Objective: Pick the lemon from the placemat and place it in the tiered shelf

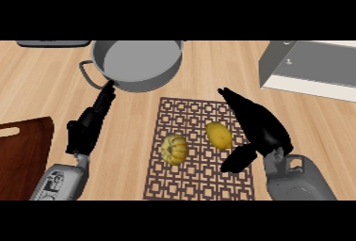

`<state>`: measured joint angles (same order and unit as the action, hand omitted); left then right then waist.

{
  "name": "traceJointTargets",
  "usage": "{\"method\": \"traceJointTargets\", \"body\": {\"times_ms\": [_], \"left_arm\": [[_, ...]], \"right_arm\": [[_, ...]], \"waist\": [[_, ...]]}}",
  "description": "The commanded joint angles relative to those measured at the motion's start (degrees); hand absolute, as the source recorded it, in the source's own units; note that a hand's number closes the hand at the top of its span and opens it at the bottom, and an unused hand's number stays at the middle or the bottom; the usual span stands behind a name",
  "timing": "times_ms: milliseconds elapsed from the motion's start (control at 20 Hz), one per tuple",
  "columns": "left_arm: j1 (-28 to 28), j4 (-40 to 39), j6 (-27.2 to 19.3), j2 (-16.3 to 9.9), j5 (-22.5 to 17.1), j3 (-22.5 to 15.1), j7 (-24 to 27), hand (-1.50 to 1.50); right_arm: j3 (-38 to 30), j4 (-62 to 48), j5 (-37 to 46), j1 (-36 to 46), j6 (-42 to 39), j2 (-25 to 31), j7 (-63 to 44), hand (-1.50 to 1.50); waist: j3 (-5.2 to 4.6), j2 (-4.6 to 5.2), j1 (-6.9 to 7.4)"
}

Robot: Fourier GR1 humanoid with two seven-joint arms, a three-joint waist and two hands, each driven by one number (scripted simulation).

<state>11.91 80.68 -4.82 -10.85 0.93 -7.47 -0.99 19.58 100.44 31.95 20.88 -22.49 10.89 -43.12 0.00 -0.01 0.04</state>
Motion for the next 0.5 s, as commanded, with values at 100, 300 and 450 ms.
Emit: {"method": "traceJointTargets", "body": {"times_ms": [100, 300, 450], "left_arm": [[-2.7, 0.3, 2.5, 0.8, 0.8, 1.6, 1.4, 0.0], [0.0, -0.6, 2.9, 1.6, 1.6, 3.1, -0.3, 0.0], [-2.3, 1.8, 0.3, 5.0, 3.8, 0.1, -0.9, 0.0]], "right_arm": [[-3.2, -1.7, 1.9, -0.8, -3.7, -0.1, 3.1, -1.5], [-0.9, -2.7, 6.4, -2.8, -1.8, -2.5, 5.1, -1.5], [-0.2, -5.6, 8.7, -2.8, -0.7, -3.7, 4.6, -1.5]], "waist": [[-0.01, 0.0, 0.03], [0.0, 0.01, 0.0], [0.0, 0.01, 0.05]]}}
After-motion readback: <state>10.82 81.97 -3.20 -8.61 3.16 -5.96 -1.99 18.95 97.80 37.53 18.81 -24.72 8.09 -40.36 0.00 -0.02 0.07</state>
